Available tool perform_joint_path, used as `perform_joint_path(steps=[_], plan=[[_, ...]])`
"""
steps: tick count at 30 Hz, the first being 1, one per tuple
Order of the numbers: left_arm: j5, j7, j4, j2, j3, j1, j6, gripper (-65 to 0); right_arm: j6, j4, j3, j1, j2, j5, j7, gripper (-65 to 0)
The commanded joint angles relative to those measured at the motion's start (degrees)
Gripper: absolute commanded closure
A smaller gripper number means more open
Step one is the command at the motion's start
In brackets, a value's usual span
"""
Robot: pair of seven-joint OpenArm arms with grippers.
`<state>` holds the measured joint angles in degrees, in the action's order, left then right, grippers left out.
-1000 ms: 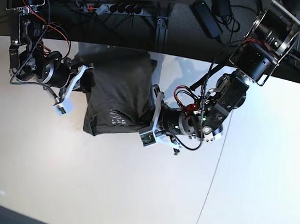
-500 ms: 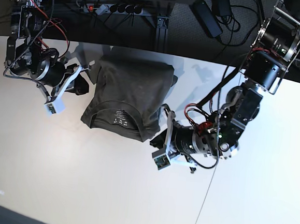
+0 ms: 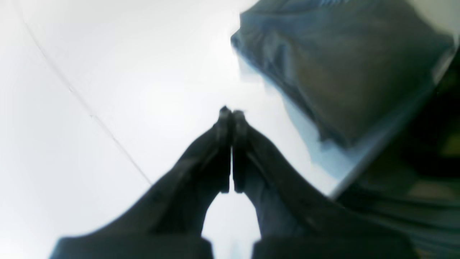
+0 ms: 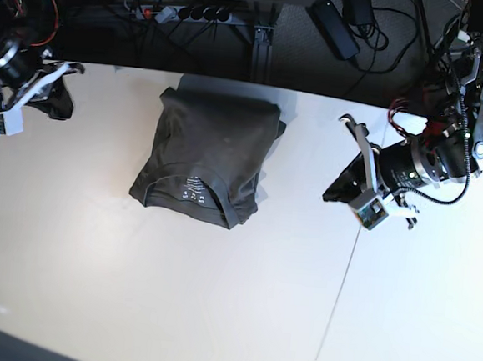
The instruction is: Fold the T-shirt properly
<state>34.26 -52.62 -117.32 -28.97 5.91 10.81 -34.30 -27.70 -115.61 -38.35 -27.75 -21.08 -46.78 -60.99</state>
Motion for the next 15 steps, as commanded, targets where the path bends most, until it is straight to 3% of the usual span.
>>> perform_joint_path(steps=[1,8,15], plan=[[1.09,0.52,-1.86,-1.11,-2.23,2.1,-0.33,-0.5,-4.04,-1.14,-1.99,-2.12,-0.94,-1.31,0.46,0.0],[10.36,-0.81,-2.82,-1.49,-16.15,20.85,-5.7,-0.5,-4.04,-1.01,-6.8,-16.02,0.81,-0.55,0.0,0.0],[11.47,-4.92,-0.63,-1.79,-17.38,36.48,-5.7,-0.5,-4.04,2.49,-6.8,-30.01,4.96,-0.57,-6.56,0.0]])
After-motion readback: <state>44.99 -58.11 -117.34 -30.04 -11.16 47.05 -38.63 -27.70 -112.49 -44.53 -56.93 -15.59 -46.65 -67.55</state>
